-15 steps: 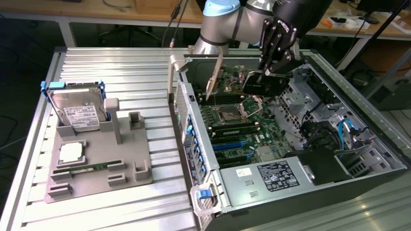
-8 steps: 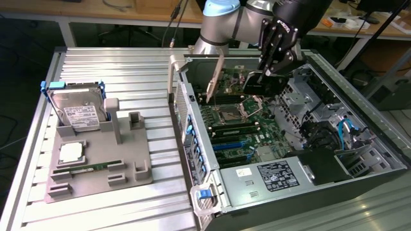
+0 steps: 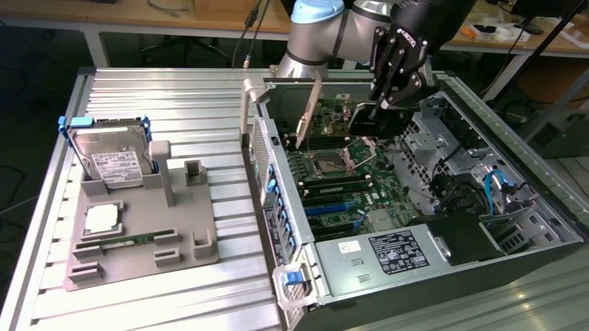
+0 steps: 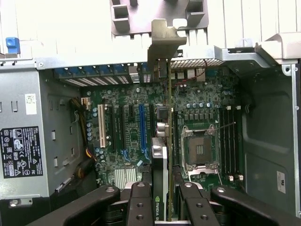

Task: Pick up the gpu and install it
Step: 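Insert the gpu into the slot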

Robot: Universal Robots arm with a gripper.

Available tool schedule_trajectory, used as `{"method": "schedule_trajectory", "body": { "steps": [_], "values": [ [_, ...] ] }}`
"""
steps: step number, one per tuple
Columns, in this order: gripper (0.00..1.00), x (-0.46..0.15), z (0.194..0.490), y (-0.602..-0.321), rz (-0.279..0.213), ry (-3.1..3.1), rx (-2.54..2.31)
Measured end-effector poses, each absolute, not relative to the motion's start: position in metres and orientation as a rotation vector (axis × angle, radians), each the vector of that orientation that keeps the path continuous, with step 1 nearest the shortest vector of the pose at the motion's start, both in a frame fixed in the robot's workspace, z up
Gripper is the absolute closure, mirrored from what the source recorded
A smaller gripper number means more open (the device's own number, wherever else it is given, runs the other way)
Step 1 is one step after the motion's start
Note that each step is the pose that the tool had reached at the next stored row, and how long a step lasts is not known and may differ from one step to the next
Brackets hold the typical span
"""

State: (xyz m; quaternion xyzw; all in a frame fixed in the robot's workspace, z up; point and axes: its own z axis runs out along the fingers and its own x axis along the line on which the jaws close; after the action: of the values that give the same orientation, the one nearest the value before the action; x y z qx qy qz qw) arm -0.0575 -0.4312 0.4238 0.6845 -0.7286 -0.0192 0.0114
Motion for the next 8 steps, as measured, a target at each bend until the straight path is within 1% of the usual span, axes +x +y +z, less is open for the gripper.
{"method": "schedule_trajectory", "body": {
  "steps": [8],
  "values": [
    [0.73,-0.0548,0.4219,-0.4315,-0.060,-2.273,2.135]
  ]
}}
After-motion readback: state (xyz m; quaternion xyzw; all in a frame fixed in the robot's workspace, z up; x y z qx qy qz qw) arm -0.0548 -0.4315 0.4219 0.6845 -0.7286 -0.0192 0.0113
